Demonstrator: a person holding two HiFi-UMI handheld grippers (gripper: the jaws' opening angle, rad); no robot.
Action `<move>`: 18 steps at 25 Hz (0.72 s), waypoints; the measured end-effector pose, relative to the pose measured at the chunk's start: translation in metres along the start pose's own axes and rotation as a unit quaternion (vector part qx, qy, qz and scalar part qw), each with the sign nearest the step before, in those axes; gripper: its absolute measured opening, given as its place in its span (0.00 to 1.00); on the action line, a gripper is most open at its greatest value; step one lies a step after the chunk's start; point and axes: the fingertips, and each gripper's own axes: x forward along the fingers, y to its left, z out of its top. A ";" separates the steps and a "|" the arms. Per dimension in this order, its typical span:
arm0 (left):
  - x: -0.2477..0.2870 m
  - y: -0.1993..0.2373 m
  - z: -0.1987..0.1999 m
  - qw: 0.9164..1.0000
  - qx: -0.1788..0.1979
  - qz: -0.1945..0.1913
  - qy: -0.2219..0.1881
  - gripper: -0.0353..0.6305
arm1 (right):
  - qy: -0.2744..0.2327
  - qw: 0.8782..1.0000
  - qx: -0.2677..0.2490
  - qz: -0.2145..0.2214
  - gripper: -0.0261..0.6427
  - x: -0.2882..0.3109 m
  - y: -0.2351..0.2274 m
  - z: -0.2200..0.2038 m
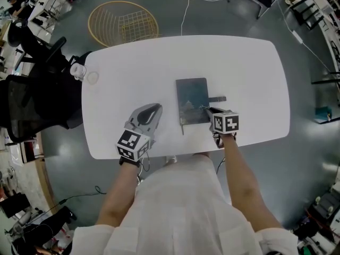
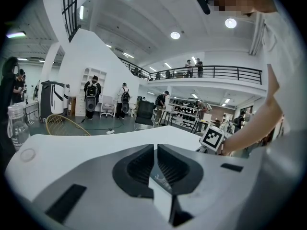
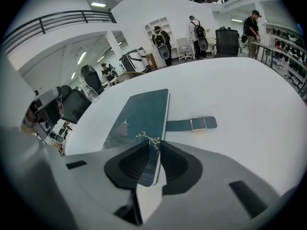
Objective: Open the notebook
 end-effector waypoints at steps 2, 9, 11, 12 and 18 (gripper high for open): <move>0.000 -0.001 0.000 1.000 0.001 -0.001 0.000 0.09 | -0.001 1.000 -0.005 -0.001 0.15 -0.002 0.000 0.001; 0.001 -0.003 0.004 1.000 0.001 -0.005 -0.006 0.09 | -0.023 1.000 0.003 0.003 0.14 -0.013 0.006 0.009; 0.002 -0.004 0.005 1.000 0.001 -0.008 -0.008 0.09 | -0.030 1.000 0.009 0.006 0.15 -0.016 0.008 0.011; 0.002 -0.004 0.006 1.000 0.001 -0.009 -0.009 0.09 | -0.033 0.999 0.011 0.007 0.15 -0.018 0.010 0.012; 0.002 -0.007 0.007 1.000 0.003 -0.015 -0.012 0.09 | -0.058 0.998 0.013 0.014 0.15 -0.030 0.020 0.022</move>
